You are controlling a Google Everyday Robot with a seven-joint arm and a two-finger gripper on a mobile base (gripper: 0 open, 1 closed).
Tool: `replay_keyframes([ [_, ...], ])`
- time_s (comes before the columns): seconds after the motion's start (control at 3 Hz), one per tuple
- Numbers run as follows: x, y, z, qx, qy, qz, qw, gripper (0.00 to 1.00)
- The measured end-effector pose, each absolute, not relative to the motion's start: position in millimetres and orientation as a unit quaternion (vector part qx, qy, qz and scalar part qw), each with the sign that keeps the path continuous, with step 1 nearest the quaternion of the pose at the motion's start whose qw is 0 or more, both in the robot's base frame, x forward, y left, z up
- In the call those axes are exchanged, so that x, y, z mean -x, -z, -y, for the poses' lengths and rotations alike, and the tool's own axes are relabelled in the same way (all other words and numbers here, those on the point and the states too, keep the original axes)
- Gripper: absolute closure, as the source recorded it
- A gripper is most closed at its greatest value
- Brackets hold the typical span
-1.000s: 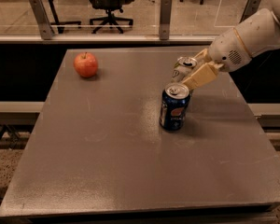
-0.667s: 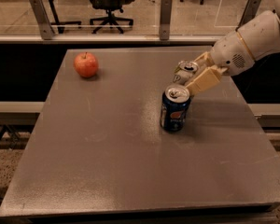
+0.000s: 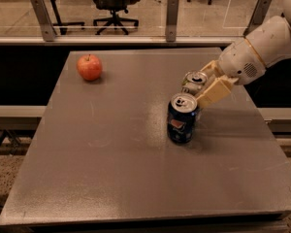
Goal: Move 7up can near pepsi can
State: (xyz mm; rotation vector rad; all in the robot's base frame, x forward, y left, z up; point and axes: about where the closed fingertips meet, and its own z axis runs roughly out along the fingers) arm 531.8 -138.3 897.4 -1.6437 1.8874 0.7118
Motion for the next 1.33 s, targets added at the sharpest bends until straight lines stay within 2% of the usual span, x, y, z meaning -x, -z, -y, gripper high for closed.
replay_keyframes([
  [0.67, -526.5, -885.5, 141.7, 0.632, -0.263, -0.685, 0.249, 0.12],
  [1.0, -524.5, -880.0, 147.6, 0.648, -0.253, -0.678, 0.238, 0.0],
  [1.33, -524.5, -879.9, 147.7, 0.648, -0.253, -0.678, 0.238, 0.0],
])
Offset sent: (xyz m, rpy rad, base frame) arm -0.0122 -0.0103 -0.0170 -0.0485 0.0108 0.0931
